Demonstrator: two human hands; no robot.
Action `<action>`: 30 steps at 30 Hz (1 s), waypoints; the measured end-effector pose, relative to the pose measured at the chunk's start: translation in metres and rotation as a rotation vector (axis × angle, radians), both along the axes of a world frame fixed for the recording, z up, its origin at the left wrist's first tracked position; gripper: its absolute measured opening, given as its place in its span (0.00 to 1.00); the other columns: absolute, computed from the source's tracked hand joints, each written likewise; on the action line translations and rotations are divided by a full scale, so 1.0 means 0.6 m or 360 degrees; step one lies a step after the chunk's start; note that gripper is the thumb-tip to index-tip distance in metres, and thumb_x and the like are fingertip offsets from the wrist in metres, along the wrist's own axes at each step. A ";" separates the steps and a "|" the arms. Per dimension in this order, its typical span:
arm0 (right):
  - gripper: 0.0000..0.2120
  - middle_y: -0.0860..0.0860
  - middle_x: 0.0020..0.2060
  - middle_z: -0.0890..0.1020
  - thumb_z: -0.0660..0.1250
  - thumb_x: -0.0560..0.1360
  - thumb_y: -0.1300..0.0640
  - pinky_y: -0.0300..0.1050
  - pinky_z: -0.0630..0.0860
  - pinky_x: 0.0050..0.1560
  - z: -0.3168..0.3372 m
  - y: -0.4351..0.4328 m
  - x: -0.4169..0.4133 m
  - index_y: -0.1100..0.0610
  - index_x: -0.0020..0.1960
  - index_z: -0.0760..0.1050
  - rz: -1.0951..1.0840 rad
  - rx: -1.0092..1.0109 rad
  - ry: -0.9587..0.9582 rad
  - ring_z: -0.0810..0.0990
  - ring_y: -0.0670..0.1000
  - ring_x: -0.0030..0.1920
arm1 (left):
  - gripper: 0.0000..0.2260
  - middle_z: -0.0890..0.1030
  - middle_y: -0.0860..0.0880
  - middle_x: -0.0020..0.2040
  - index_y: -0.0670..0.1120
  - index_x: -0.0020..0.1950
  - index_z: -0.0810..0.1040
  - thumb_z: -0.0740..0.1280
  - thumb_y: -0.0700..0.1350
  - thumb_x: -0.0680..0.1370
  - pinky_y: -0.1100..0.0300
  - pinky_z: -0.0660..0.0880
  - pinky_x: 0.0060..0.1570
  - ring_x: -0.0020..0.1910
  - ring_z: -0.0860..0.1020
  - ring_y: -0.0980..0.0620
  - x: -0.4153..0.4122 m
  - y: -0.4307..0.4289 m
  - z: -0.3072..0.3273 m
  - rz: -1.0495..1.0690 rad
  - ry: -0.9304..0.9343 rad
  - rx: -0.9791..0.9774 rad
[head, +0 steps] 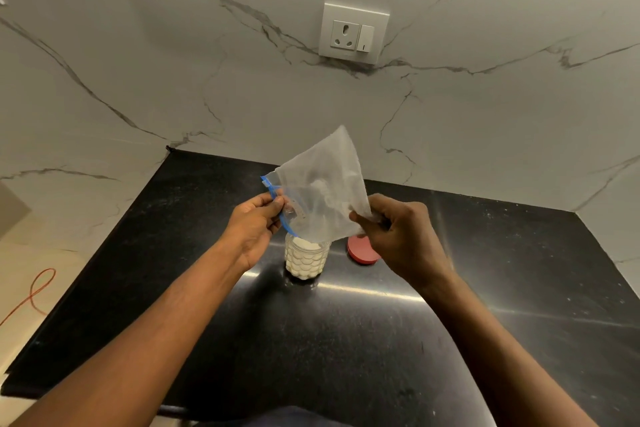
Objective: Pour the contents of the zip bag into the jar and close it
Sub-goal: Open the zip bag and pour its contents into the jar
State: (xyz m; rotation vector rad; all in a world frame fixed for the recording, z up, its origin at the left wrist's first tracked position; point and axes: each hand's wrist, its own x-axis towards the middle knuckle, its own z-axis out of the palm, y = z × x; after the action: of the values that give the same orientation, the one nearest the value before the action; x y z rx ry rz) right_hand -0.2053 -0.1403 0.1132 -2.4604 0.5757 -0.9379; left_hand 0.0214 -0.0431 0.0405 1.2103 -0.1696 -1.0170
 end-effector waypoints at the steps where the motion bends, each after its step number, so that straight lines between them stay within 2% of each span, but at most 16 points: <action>1: 0.03 0.42 0.36 0.81 0.76 0.77 0.63 0.32 0.76 0.33 -0.001 0.000 -0.001 0.58 0.48 0.82 -0.0004 0.0002 -0.0019 0.80 0.38 0.31 | 0.11 0.85 0.41 0.59 0.40 0.65 0.81 0.65 0.36 0.84 0.53 0.80 0.61 0.56 0.84 0.48 0.000 -0.001 -0.001 -0.0004 0.0012 -0.0010; 3: 0.03 0.45 0.37 0.83 0.76 0.77 0.63 0.33 0.78 0.33 0.001 -0.002 0.000 0.59 0.49 0.83 -0.0011 0.0020 -0.0084 0.82 0.40 0.32 | 0.11 0.85 0.42 0.58 0.40 0.65 0.81 0.65 0.36 0.84 0.55 0.80 0.60 0.56 0.84 0.48 0.000 -0.002 -0.002 -0.0004 0.0007 -0.0015; 7: 0.07 0.47 0.33 0.82 0.76 0.78 0.63 0.48 0.81 0.29 -0.001 0.000 0.001 0.56 0.44 0.80 -0.0047 0.0029 -0.0071 0.83 0.47 0.30 | 0.10 0.85 0.43 0.57 0.40 0.64 0.81 0.65 0.36 0.84 0.56 0.81 0.58 0.55 0.84 0.49 0.000 -0.003 -0.002 0.0006 0.0028 -0.0015; 10: 0.03 0.50 0.36 0.85 0.75 0.78 0.63 0.52 0.81 0.30 -0.002 -0.002 0.001 0.60 0.47 0.82 -0.0050 0.0075 -0.0071 0.85 0.51 0.32 | 0.10 0.85 0.42 0.57 0.41 0.63 0.82 0.65 0.36 0.84 0.56 0.81 0.57 0.56 0.84 0.48 0.002 0.000 -0.001 0.0005 0.0023 -0.0004; 14: 0.04 0.51 0.39 0.86 0.76 0.78 0.61 0.46 0.83 0.32 -0.003 0.000 -0.003 0.62 0.48 0.83 -0.0068 0.0076 -0.0107 0.86 0.46 0.34 | 0.11 0.85 0.42 0.58 0.40 0.66 0.81 0.65 0.36 0.84 0.55 0.80 0.59 0.57 0.83 0.48 -0.001 0.000 0.002 0.0013 0.0025 -0.0006; 16: 0.07 0.46 0.35 0.83 0.75 0.78 0.57 0.39 0.79 0.31 -0.003 -0.001 -0.003 0.59 0.45 0.81 -0.0070 0.0058 -0.0031 0.81 0.43 0.31 | 0.12 0.85 0.42 0.58 0.40 0.66 0.80 0.65 0.36 0.84 0.55 0.80 0.61 0.56 0.83 0.48 -0.001 0.001 0.002 0.0026 0.0035 -0.0010; 17: 0.09 0.45 0.35 0.82 0.73 0.79 0.54 0.39 0.78 0.31 -0.004 -0.001 -0.005 0.58 0.44 0.79 -0.0088 0.0069 0.0013 0.80 0.43 0.31 | 0.12 0.84 0.42 0.58 0.40 0.67 0.80 0.65 0.36 0.84 0.54 0.79 0.62 0.56 0.83 0.48 -0.002 0.001 0.002 0.0031 0.0044 -0.0015; 19: 0.11 0.47 0.39 0.83 0.70 0.81 0.51 0.48 0.80 0.35 -0.002 -0.006 -0.007 0.60 0.49 0.82 -0.0149 0.0103 0.0026 0.81 0.46 0.36 | 0.12 0.84 0.41 0.60 0.39 0.67 0.80 0.65 0.36 0.84 0.53 0.79 0.63 0.59 0.83 0.46 -0.001 0.001 0.000 0.0041 0.0051 -0.0013; 20: 0.09 0.45 0.41 0.84 0.70 0.81 0.54 0.48 0.80 0.37 0.000 -0.009 -0.009 0.59 0.53 0.83 -0.0184 0.0117 -0.0047 0.82 0.44 0.39 | 0.13 0.84 0.40 0.60 0.39 0.67 0.80 0.65 0.36 0.84 0.53 0.79 0.64 0.60 0.82 0.45 -0.001 0.001 -0.001 0.0044 0.0053 -0.0008; 21: 0.07 0.43 0.42 0.84 0.71 0.81 0.58 0.45 0.80 0.39 0.002 -0.011 -0.011 0.58 0.58 0.83 -0.0220 0.0164 -0.0146 0.82 0.42 0.40 | 0.13 0.84 0.40 0.61 0.39 0.67 0.80 0.66 0.36 0.83 0.53 0.79 0.64 0.60 0.82 0.45 -0.001 0.001 -0.002 0.0043 0.0055 -0.0008; 23: 0.18 0.42 0.44 0.85 0.72 0.80 0.65 0.35 0.80 0.43 0.007 -0.011 -0.014 0.54 0.68 0.80 -0.0280 0.0253 -0.0316 0.82 0.38 0.40 | 0.12 0.85 0.40 0.60 0.39 0.66 0.81 0.66 0.36 0.83 0.53 0.80 0.62 0.59 0.83 0.45 0.000 0.001 -0.005 0.0032 0.0064 -0.0020; 24: 0.22 0.42 0.44 0.86 0.72 0.79 0.66 0.32 0.80 0.46 0.008 -0.011 -0.015 0.53 0.71 0.78 -0.0290 0.0260 -0.0337 0.82 0.37 0.40 | 0.12 0.85 0.41 0.60 0.39 0.65 0.81 0.67 0.36 0.83 0.54 0.80 0.61 0.59 0.84 0.46 0.000 0.000 -0.006 0.0030 0.0067 -0.0020; 25: 0.23 0.42 0.47 0.86 0.73 0.79 0.65 0.35 0.81 0.50 0.011 -0.010 -0.015 0.53 0.72 0.78 -0.0274 0.0283 -0.0320 0.83 0.37 0.43 | 0.11 0.86 0.41 0.59 0.40 0.65 0.82 0.67 0.36 0.83 0.54 0.81 0.60 0.58 0.84 0.46 0.000 -0.001 -0.006 0.0032 0.0066 -0.0017; 27: 0.22 0.44 0.55 0.86 0.77 0.77 0.60 0.41 0.83 0.55 0.016 -0.008 -0.011 0.53 0.70 0.79 -0.0245 0.0382 -0.0203 0.84 0.39 0.53 | 0.11 0.86 0.41 0.59 0.40 0.64 0.82 0.67 0.36 0.83 0.55 0.81 0.59 0.58 0.84 0.47 0.002 -0.002 -0.008 0.0027 0.0042 -0.0013; 28: 0.20 0.43 0.54 0.86 0.78 0.76 0.57 0.37 0.81 0.53 0.017 -0.007 -0.008 0.53 0.67 0.80 -0.0247 0.0382 -0.0164 0.83 0.38 0.52 | 0.11 0.86 0.41 0.59 0.40 0.64 0.82 0.67 0.36 0.83 0.55 0.81 0.58 0.57 0.84 0.47 0.002 -0.003 -0.009 0.0015 0.0019 -0.0013; 30: 0.11 0.42 0.44 0.85 0.78 0.75 0.54 0.30 0.75 0.43 0.021 -0.009 0.000 0.54 0.56 0.84 -0.0279 0.0348 -0.0138 0.82 0.38 0.43 | 0.10 0.86 0.42 0.58 0.41 0.63 0.82 0.67 0.37 0.83 0.57 0.82 0.55 0.55 0.85 0.49 -0.001 -0.004 -0.009 -0.0011 -0.0041 -0.0004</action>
State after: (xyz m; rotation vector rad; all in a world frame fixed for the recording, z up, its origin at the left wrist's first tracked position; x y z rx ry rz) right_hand -0.2052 -0.1459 0.1258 -2.1919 0.8282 -0.9869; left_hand 0.0209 -0.0455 0.0350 1.2219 -0.1955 -1.0074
